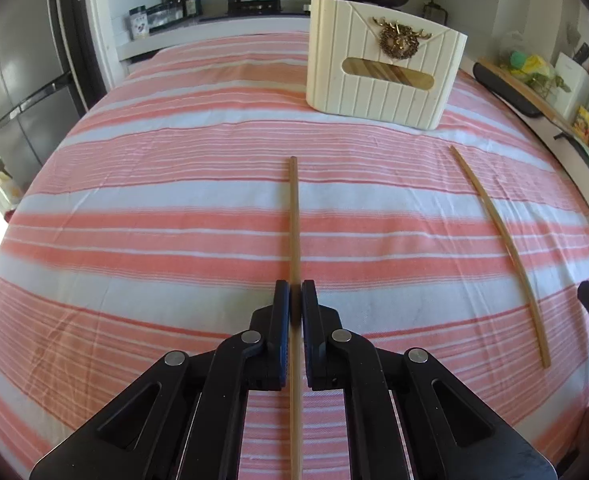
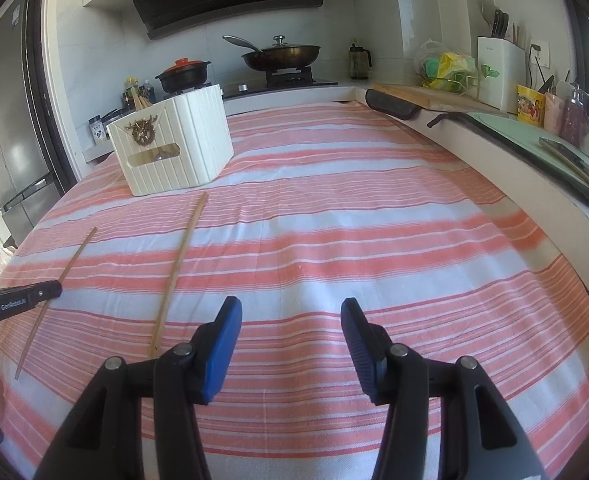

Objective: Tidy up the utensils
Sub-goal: 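Grasp a wooden chopstick with the left tool while the right tool grasps another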

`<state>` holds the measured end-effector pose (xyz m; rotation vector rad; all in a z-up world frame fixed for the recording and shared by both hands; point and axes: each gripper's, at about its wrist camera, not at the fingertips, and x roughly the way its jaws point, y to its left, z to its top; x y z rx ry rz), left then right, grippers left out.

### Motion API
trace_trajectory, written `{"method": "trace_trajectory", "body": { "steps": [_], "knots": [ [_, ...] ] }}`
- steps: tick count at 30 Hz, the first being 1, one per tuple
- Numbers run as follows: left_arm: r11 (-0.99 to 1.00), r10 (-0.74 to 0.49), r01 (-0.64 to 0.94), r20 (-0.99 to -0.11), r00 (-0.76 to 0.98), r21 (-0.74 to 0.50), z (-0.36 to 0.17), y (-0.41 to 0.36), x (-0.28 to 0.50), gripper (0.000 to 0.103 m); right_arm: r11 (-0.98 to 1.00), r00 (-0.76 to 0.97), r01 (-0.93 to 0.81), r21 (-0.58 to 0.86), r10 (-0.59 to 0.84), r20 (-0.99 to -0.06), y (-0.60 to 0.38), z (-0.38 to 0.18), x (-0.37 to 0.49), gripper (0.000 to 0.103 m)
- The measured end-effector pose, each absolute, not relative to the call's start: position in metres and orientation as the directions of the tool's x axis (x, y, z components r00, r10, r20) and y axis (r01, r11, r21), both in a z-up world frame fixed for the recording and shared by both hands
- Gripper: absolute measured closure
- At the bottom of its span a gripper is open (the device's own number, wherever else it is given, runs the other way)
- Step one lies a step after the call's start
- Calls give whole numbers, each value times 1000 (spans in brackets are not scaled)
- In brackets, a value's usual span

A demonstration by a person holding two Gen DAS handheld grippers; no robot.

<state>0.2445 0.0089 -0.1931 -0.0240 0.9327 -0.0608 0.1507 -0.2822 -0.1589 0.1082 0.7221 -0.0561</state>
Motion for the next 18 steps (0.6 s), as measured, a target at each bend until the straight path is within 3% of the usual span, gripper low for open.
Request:
{"method": "trace_trajectory", "body": {
  "steps": [2, 4, 5, 6, 18],
  "knots": [
    [996, -85, 57, -802, 591, -63, -193, 13, 240, 92, 993, 747, 91, 74, -19, -665, -281, -159, 151, 50],
    [992, -123, 78, -799, 589, -96, -193, 16, 237, 70, 993, 744, 94, 67, -25, -668, -280, -159, 152, 50],
    [991, -137, 81, -798, 587, -110, -193, 15, 235, 45, 994, 741, 94, 64, -27, -671, -280, -160, 152, 50],
    [989, -145, 79, -795, 589, -122, -192, 17, 233, 27, 994, 739, 94, 61, -29, -674, -279, -160, 153, 50],
    [954, -286, 88, -788, 546, -286, -178, 67, 234, 25, 980, 655, 88, 176, 76, -751, -296, -168, 167, 49]
  ]
}}
